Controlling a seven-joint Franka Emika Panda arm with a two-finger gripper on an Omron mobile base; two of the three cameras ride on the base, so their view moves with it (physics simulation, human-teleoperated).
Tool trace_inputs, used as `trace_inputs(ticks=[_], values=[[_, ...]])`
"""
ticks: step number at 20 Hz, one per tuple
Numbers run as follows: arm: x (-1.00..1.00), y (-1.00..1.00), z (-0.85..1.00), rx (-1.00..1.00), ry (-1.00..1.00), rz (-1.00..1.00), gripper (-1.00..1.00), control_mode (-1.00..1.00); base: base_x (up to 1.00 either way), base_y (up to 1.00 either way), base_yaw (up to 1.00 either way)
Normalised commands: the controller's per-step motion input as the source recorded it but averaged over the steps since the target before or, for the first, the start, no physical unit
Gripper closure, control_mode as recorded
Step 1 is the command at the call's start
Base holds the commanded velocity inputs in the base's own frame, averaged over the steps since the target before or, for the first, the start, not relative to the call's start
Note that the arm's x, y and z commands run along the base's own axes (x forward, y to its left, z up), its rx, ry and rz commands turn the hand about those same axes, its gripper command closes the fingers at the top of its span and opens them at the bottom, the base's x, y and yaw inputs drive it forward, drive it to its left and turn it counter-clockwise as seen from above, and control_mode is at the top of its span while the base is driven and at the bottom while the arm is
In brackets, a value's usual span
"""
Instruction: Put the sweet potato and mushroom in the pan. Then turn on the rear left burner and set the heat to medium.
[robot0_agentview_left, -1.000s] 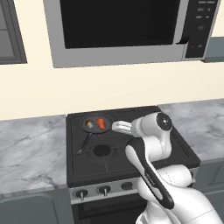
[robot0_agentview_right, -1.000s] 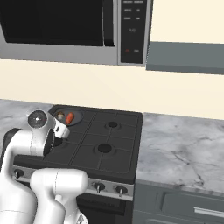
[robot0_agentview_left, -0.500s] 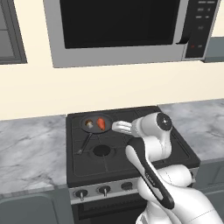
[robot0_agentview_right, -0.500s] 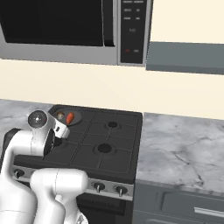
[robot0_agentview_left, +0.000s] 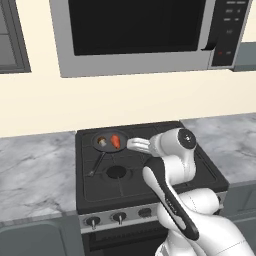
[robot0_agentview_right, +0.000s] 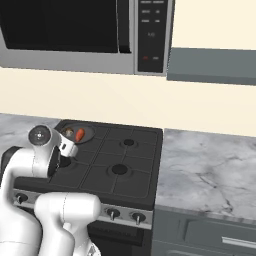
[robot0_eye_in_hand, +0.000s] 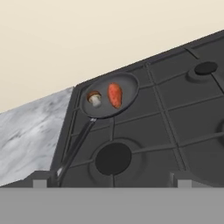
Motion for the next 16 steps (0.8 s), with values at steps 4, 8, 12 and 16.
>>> trace_inputs(ticks=[4, 8, 12, 16], values=[[-0.26, 0.06, -0.11, -0.02, -0.13, -0.04, -1.00, -1.00, 0.00, 0.00, 0.00], [-0.12, 0.00, -0.02, -0.03, -0.20, -0.05, -1.00, -1.00, 0.00, 0.00, 0.00], [-0.08, 0.01, -0.19, -0.04, -0.21, -0.08, -1.00, -1.00, 0.00, 0.00, 0.00], [-0.29, 0.13, -0.79, 0.00, -0.24, -0.06, -1.00, -1.00, 0.00, 0.00, 0.00]])
